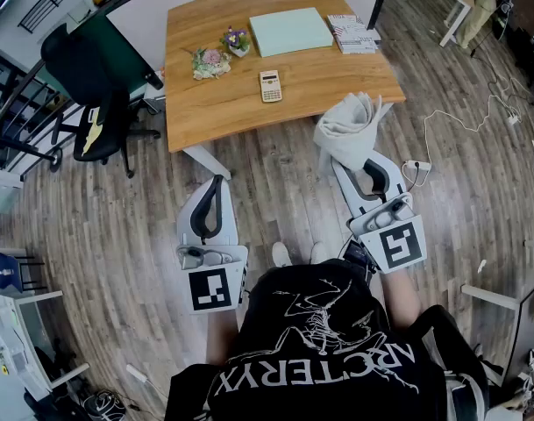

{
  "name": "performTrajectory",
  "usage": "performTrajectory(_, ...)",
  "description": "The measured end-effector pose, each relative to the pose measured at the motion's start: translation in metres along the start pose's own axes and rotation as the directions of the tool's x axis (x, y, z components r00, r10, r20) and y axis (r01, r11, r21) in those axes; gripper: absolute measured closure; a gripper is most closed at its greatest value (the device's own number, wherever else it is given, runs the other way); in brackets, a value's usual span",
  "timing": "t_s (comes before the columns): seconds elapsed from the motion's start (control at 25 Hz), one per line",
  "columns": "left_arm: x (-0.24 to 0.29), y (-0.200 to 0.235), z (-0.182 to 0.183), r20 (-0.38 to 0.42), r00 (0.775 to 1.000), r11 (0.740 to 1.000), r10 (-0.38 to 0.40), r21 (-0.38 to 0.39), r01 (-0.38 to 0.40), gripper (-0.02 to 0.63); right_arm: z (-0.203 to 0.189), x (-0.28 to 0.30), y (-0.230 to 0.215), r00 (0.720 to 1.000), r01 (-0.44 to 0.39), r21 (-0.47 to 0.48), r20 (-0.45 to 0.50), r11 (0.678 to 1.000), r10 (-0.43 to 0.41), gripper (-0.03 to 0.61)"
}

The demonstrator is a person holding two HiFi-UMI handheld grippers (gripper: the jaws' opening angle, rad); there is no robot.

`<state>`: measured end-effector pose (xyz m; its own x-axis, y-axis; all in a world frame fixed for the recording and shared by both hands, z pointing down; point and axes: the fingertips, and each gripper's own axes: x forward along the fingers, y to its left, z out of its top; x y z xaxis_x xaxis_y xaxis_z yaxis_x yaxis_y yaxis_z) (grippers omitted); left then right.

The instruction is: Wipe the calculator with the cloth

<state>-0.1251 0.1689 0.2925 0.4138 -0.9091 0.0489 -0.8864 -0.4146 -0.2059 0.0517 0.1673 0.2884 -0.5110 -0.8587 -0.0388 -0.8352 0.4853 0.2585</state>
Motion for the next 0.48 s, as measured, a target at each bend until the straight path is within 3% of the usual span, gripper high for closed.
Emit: performTrajectory(0.48, -0.0018, -0.0104, -0.0033, -0.014, 1.000, 1.000, 0.006, -0.016, -0.007, 0.604, -0.0027, -0.0089, -0.0036, 1.000, -0.020, 0.041, 0.015, 0.999, 0.020, 0.486)
